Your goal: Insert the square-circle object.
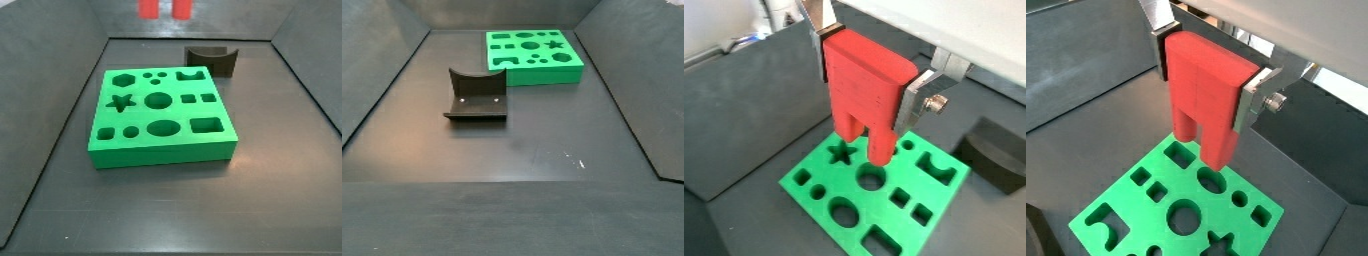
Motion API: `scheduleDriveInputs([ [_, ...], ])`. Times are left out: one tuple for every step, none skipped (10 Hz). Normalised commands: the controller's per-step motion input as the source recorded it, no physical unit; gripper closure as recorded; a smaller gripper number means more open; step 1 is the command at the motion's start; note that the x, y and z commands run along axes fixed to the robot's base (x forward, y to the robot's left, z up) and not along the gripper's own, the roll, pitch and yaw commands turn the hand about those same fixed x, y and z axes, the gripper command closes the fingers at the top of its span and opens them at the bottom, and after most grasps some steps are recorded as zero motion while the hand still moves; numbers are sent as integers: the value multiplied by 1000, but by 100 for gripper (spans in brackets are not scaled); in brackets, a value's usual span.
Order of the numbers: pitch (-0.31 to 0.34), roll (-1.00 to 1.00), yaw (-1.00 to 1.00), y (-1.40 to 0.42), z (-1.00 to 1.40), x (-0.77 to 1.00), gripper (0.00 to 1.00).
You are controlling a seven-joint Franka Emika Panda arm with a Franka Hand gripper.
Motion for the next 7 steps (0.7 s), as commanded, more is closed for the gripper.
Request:
scheduleDriveInputs([
  [27,0,557,-400,-651,-266,100],
  [0,0,551,-397,-657,-269,100],
  [-41,44,517,-246,-934,-557,100],
  [-147,0,91,-57,-960,-406,100],
  [-164,0,-54,-43,-880,-300,100],
  [-126,27,-123,-66,-846,-266,100],
  [-136,16,-74,-106,-846,-306,100],
])
